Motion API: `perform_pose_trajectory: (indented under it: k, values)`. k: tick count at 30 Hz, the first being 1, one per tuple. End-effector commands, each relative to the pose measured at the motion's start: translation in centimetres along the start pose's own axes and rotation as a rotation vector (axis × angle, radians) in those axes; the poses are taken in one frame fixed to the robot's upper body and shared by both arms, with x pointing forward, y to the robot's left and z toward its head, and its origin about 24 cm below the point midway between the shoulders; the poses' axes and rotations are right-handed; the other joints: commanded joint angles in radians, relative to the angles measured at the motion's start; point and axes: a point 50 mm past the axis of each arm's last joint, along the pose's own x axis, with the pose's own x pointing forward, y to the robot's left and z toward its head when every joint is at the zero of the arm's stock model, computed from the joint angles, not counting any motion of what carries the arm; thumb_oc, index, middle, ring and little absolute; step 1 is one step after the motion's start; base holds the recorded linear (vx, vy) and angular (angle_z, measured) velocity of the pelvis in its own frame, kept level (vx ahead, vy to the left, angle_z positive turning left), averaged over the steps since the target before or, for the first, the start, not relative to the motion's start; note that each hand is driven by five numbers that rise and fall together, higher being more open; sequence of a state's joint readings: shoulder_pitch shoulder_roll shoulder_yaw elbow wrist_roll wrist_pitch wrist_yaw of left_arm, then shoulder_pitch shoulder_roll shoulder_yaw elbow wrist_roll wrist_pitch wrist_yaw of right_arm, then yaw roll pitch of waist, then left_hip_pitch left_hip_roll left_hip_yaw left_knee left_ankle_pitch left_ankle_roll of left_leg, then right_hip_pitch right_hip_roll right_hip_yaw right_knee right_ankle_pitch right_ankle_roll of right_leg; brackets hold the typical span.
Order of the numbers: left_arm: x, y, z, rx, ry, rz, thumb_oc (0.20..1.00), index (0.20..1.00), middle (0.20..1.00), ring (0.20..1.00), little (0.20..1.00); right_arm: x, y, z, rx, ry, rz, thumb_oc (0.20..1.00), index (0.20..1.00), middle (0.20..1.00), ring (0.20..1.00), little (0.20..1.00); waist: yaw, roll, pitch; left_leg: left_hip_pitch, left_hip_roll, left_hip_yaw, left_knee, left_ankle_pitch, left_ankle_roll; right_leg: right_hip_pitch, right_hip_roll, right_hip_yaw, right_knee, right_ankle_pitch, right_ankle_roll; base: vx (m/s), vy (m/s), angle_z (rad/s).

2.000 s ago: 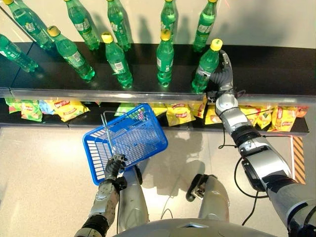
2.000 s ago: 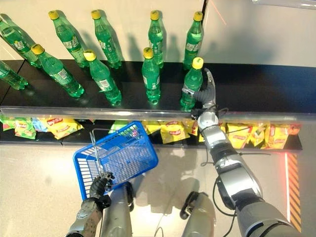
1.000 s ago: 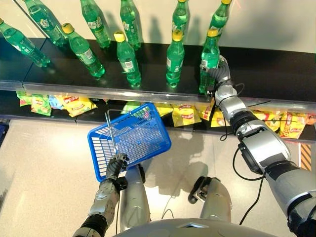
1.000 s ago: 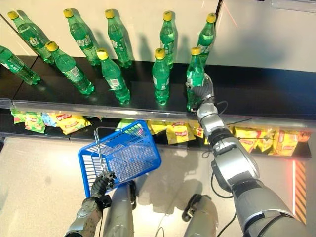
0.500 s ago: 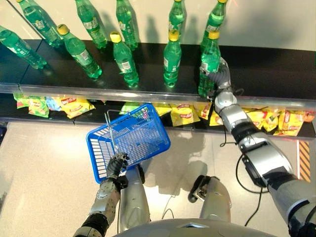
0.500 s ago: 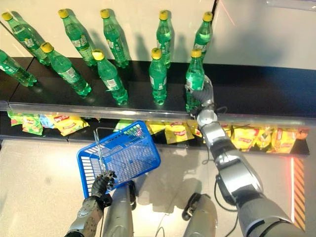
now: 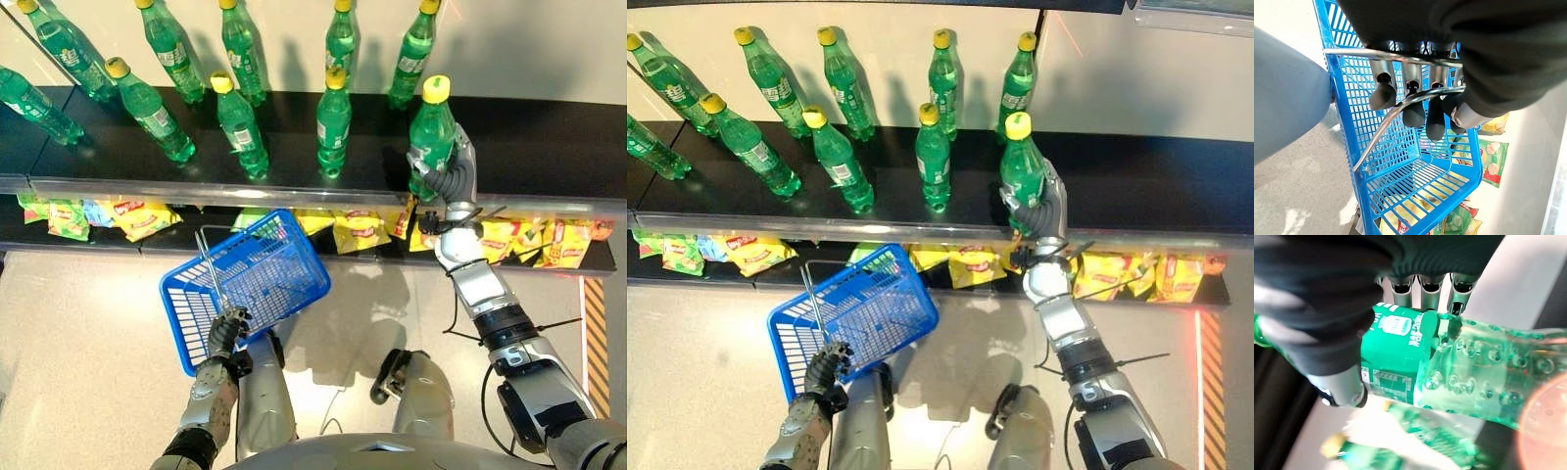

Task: Pick up the snacks into the basket

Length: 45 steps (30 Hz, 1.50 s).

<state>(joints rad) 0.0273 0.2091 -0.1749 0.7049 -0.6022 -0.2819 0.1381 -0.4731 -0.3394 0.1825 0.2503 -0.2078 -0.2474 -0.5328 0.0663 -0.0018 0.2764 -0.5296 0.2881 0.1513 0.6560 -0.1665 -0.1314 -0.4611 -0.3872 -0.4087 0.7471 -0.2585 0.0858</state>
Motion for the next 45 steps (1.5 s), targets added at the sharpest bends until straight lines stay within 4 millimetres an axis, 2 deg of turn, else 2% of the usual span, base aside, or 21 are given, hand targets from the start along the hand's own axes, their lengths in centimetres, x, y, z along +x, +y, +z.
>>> perform_pose_trajectory:
  k: [1,2,4,5,6,11,14,21,25,26,27,31,32,34,35,38,40,41,43,44,45]
  values:
    - [-0.5,-1.5,3.1,-0.023,-0.196,-0.097,0.2,0.2,0.2,0.2,0.2,2.0,-1.0,6.3,0.171,-0.32,-0.019,0.2,0.2,0.2,0.2,0.2,0.018,-0.011,-0.034,0.03,-0.022,0.025,-0.021,0.014,0.062,0.031,0.003,0.002,-0.086,0.119,0.056,-0.01,-0.01,0.05]
    - [-0.8,-1.4,3.5,-0.025,-0.211,-0.111,0.2,0.2,0.2,0.2,0.2,1.3,0.1,6.2,0.269,-0.279,0.077,0.2,0.2,0.2,0.2,0.2,0.023,-0.016,-0.029,0.031,-0.023,0.024,-0.032,0.021,0.062,0.037,0.002,-0.003,-0.095,0.125,0.056,-0.01,-0.007,0.04]
    - [-0.9,-1.4,3.7,-0.024,-0.218,-0.119,0.2,0.2,0.2,0.2,0.2,1.1,0.4,6.0,0.294,-0.258,0.109,0.2,0.2,0.2,0.2,0.2,0.025,-0.017,-0.027,0.03,-0.025,0.023,-0.034,0.024,0.062,0.039,0.002,-0.006,-0.097,0.127,0.056,-0.01,-0.014,0.05]
    - [-1.2,-1.4,4.0,-0.022,-0.229,-0.142,0.2,0.2,0.2,0.2,0.2,0.5,1.9,5.3,0.356,-0.19,0.201,0.2,0.2,0.2,0.2,0.2,0.037,-0.02,-0.022,0.031,-0.027,0.018,-0.045,0.032,0.062,0.043,0.001,-0.013,-0.101,0.131,0.056,-0.01,-0.022,0.09]
    - [-1.2,-1.4,4.0,-0.022,-0.229,-0.142,0.2,0.2,0.2,0.2,0.2,0.5,2.0,5.3,0.357,-0.19,0.202,0.2,0.2,0.2,0.2,0.2,0.036,-0.02,-0.022,0.031,-0.027,0.017,-0.045,0.032,0.062,0.044,0.001,-0.014,-0.102,0.131,0.056,-0.01,-0.029,0.16]
    - [-1.7,-1.4,5.6,-0.02,-0.291,-0.181,0.2,0.2,0.2,0.2,0.2,0.0,4.9,5.3,0.415,-0.126,0.353,0.2,0.2,0.2,0.2,0.2,0.072,-0.022,-0.009,0.028,-0.034,0.009,-0.062,0.044,0.061,0.059,-0.005,-0.038,-0.115,0.139,0.057,0.0,-0.015,0.13]
    - [-2.0,-1.5,6.8,-0.017,-0.34,-0.203,0.2,0.2,0.2,0.2,0.2,0.1,5.9,6.8,0.38,-0.202,0.428,0.2,0.2,0.2,0.2,0.2,0.096,-0.024,0.002,0.025,-0.042,0.0,-0.071,0.052,0.059,0.069,-0.011,-0.053,-0.12,0.142,0.058,0.0,-0.019,0.16]
    - [-2.8,-2.2,9.2,-0.009,-0.423,-0.287,0.2,0.2,0.2,0.2,0.2,-0.1,8.9,9.7,0.476,-0.252,0.583,0.2,0.2,0.2,0.2,0.2,0.155,-0.03,0.02,0.018,-0.058,-0.024,-0.092,0.068,0.061,0.093,-0.021,-0.093,-0.137,0.151,0.061,0.01,-0.021,0.2]
    - [-3.7,-3.3,10.9,-0.021,-0.477,-0.378,0.2,0.2,0.2,0.2,0.2,0.1,11.3,10.8,0.542,-0.21,0.638,0.2,0.2,0.2,0.2,0.2,0.192,-0.026,0.03,0.009,-0.073,-0.039,-0.104,0.08,0.063,0.11,-0.024,-0.119,-0.149,0.159,0.062,0.0,-0.018,0.15]
    - [-4.2,-3.8,11.7,-0.031,-0.505,-0.422,0.2,0.2,0.2,0.2,0.2,0.4,12.6,11.0,0.576,-0.162,0.646,0.2,0.2,0.2,0.2,0.2,0.211,-0.02,0.034,0.006,-0.081,-0.048,-0.112,0.085,0.064,0.114,-0.026,-0.132,-0.155,0.163,0.063,0.06,-0.038,0.27]
    - [-4.4,-3.9,12.2,-0.033,-0.52,-0.436,0.2,0.2,0.2,0.2,0.2,0.5,13.2,10.9,0.584,-0.134,0.645,0.2,0.2,0.2,0.2,0.2,0.223,-0.017,0.036,0.01,-0.081,-0.058,-0.101,0.059,0.055,0.121,-0.027,-0.126,-0.142,0.142,0.079,0.06,-0.033,0.31]
    - [-4.8,-4.8,13.0,-0.06,-0.546,-0.479,0.2,0.2,0.2,0.2,0.2,1.1,14.8,11.2,0.621,-0.056,0.611,0.2,0.2,0.2,0.2,0.2,0.252,-0.008,0.044,-0.005,-0.097,-0.078,-0.102,0.063,0.058,0.128,-0.034,-0.144,-0.142,0.142,0.08,0.01,-0.021,0.35]
    - [-5.0,-5.5,13.4,-0.075,-0.558,-0.508,0.2,0.2,0.2,0.2,0.2,1.6,15.4,10.7,0.653,0.026,0.555,0.2,0.2,0.2,0.2,0.2,0.268,0.0,0.048,-0.014,-0.108,-0.095,-0.106,0.069,0.06,0.139,-0.036,-0.162,-0.145,0.142,0.08,0.0,-0.018,0.26]
    - [-5.1,-5.9,13.7,-0.081,-0.567,-0.523,0.2,0.2,0.2,0.2,0.2,2.0,15.4,10.2,0.671,0.071,0.513,0.2,0.2,0.2,0.2,0.2,0.274,0.005,0.05,-0.019,-0.114,-0.102,-0.107,0.072,0.061,0.144,-0.037,-0.173,-0.143,0.141,0.081,-0.01,-0.014,0.38]
    - [-5.3,-6.5,14.1,-0.1,-0.579,-0.547,0.2,0.2,0.2,0.2,0.2,2.5,15.4,9.1,0.716,0.163,0.446,0.2,0.2,0.2,0.2,0.2,0.288,0.014,0.052,-0.027,-0.126,-0.114,-0.112,0.076,0.062,0.148,-0.041,-0.187,-0.143,0.14,0.082,-0.02,-0.005,0.44]
    - [-5.7,-7.4,14.9,-0.108,-0.603,-0.596,0.2,0.2,0.2,0.2,0.2,2.8,15.4,8.1,0.712,0.226,0.411,0.2,0.2,0.2,0.2,0.2,0.302,0.022,0.057,-0.04,-0.139,-0.13,-0.114,0.081,0.062,0.151,-0.045,-0.206,-0.142,0.138,0.083,-0.02,0.001,0.47]
    - [-5.6,-7.4,14.9,-0.108,-0.603,-0.597,0.2,0.2,0.2,0.2,0.2,2.9,15.4,8.1,0.712,0.226,0.411,0.2,0.2,0.2,0.2,0.2,0.302,0.022,0.057,-0.041,-0.139,-0.13,-0.114,0.081,0.062,0.151,-0.045,-0.206,-0.142,0.138,0.083,-0.01,-0.008,0.35]
    - [-6.6,-9.3,15.8,-0.122,-0.622,-0.723,0.2,0.2,0.2,0.2,0.2,2.8,16.1,6.2,0.642,0.337,0.421,0.2,0.2,0.2,0.2,0.2,0.33,0.033,0.059,-0.058,-0.16,-0.159,-0.115,0.086,0.066,0.159,-0.052,-0.233,-0.139,0.136,0.084,-0.01,-0.027,0.14]
    - [-6.8,-9.8,16.1,-0.114,-0.631,-0.759,0.2,0.2,0.2,0.2,0.2,3.0,16.2,5.9,0.624,0.352,0.426,0.2,0.2,0.2,0.2,0.2,0.338,0.036,0.061,-0.066,-0.166,-0.169,-0.111,0.087,0.067,0.159,-0.053,-0.241,-0.139,0.136,0.085,-0.01,-0.018,0.34]
    - [-7.2,-11.0,16.7,-0.1,-0.648,-0.83,0.2,0.2,0.2,0.2,0.2,3.0,16.3,5.1,0.572,0.387,0.44,0.2,0.2,0.2,0.2,0.2,0.351,0.04,0.062,-0.076,-0.175,-0.18,-0.108,0.088,0.069,0.16,-0.055,-0.253,-0.135,0.134,0.086,0.0,-0.009,0.48]
    - [-7.5,-11.4,16.8,-0.098,-0.654,-0.857,0.2,0.2,0.2,0.2,0.2,3.0,16.3,4.8,0.546,0.398,0.45,0.2,0.2,0.2,0.2,0.2,0.358,0.042,0.061,-0.08,-0.18,-0.183,-0.107,0.089,0.07,0.161,-0.057,-0.258,-0.134,0.134,0.088,0.0,-0.01,0.36]
